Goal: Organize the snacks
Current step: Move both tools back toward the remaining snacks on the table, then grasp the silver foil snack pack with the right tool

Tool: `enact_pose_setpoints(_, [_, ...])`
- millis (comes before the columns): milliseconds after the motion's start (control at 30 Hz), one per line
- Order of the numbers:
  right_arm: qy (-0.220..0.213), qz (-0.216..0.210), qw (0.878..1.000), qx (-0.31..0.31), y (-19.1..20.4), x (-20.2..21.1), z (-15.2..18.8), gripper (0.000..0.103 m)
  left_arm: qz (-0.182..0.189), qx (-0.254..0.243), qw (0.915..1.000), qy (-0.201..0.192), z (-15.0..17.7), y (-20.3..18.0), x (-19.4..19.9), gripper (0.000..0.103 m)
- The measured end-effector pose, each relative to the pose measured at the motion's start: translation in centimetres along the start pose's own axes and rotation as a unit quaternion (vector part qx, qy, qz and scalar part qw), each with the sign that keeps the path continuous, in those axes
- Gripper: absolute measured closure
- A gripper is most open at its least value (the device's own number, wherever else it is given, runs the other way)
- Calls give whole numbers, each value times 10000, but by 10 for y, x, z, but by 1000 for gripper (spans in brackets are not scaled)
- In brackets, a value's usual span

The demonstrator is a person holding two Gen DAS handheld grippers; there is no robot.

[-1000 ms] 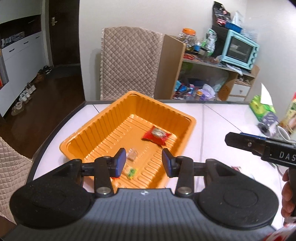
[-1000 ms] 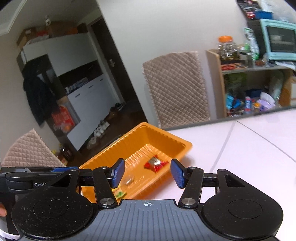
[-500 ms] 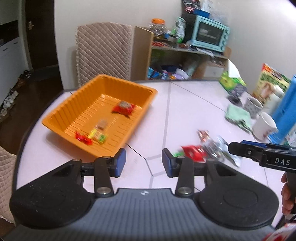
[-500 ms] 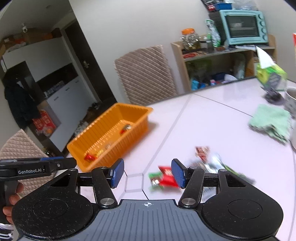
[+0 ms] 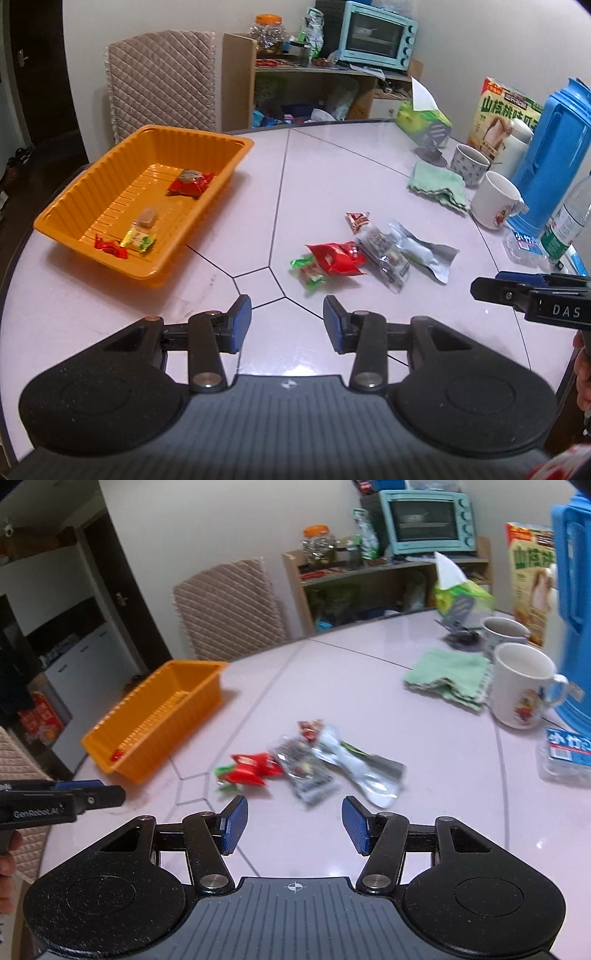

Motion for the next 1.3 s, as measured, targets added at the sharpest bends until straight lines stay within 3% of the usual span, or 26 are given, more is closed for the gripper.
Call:
enact_pose_setpoints(400, [10, 452, 9973, 578, -32, -17, -7, 46, 17, -197, 9997, 104, -1, -7, -31, 63])
enact_pose_setpoints(733, [58, 550, 9913, 1197, -45, -49, -24, 46, 30, -262, 9994, 213, -6, -7, -57, 63])
enact_pose_setpoints(1300, [510, 662, 9666, 2422, -45, -127, -30, 46, 25, -300, 9988, 375, -11, -3, -95, 63])
Point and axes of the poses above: each gripper's, at about its wrist camera, not at the fingertips, and x roughly against the way its jaws point, y to its left, z to its underside, the point moved 10 cm from there along -x, roughly the way its jaws point, and after that the axes turned 10 degrees about -x, right-handed, at the moved point
